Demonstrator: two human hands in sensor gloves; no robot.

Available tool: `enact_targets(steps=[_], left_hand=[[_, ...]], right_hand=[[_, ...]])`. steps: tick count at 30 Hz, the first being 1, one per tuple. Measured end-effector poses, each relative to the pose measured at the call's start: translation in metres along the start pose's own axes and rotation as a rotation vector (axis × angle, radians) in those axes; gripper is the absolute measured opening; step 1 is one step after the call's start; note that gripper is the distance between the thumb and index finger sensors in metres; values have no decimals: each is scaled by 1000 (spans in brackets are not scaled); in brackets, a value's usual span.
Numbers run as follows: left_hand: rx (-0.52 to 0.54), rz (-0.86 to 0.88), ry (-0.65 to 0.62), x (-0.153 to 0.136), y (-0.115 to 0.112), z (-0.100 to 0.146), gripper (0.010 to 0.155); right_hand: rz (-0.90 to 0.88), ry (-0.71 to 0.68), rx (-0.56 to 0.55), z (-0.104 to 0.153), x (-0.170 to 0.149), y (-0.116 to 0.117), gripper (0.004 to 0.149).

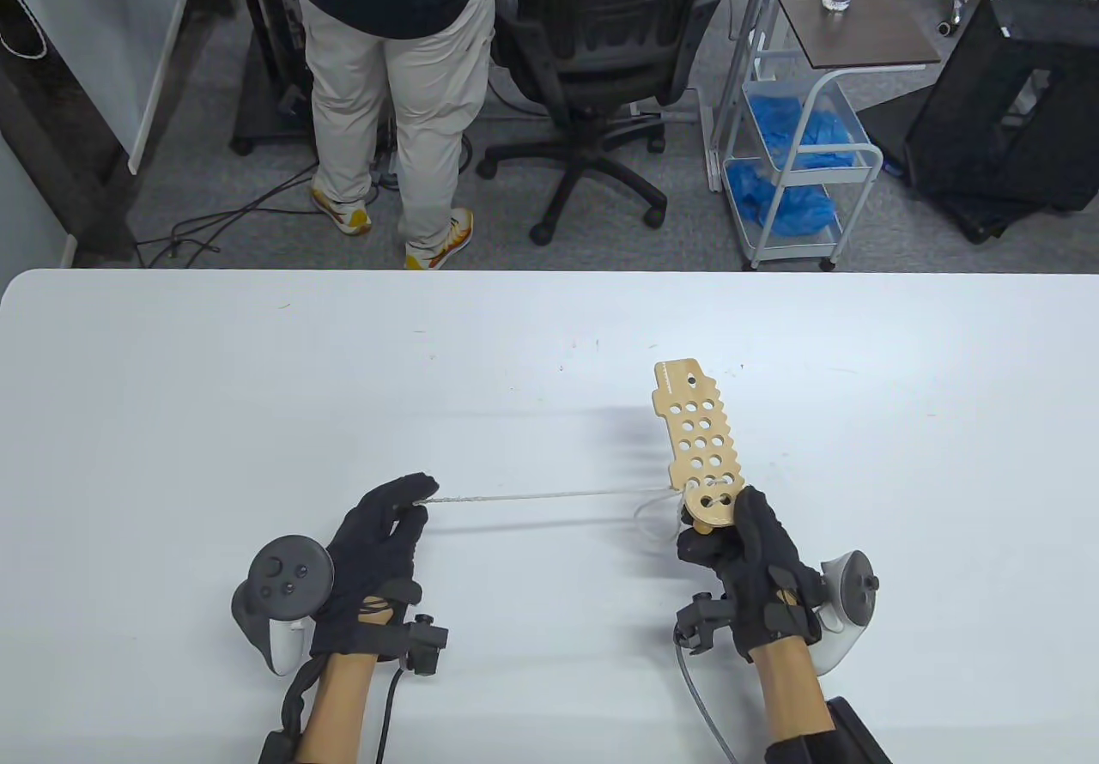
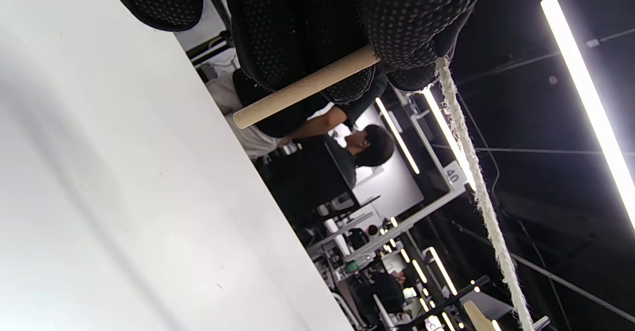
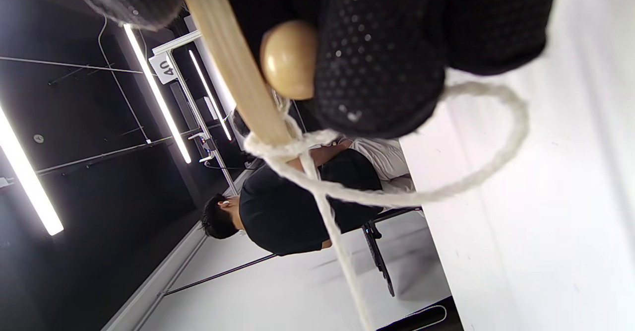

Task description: Remove rope from all holes on crocodile lacing toy

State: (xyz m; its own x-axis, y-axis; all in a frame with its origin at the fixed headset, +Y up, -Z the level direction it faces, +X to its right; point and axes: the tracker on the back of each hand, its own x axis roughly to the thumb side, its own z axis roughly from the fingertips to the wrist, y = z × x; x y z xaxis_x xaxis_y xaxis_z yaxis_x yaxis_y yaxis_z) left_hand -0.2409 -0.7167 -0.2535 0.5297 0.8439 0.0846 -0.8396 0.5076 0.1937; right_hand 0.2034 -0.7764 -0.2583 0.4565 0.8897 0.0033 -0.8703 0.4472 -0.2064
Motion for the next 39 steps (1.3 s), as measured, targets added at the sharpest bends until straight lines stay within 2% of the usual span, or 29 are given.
enact_targets(steps=[10,22,39], left_hand=[[39,42,40,-7,8,-1,45],[72,95,73,-13,17,-1,45],[138,200,130,-25,30,-1,45]], right_hand=[[-70,0,-18,0,2,-3,53],[-244,18,-64,1,3,-12,53],[-356,12,-98,0,5,-21,57]])
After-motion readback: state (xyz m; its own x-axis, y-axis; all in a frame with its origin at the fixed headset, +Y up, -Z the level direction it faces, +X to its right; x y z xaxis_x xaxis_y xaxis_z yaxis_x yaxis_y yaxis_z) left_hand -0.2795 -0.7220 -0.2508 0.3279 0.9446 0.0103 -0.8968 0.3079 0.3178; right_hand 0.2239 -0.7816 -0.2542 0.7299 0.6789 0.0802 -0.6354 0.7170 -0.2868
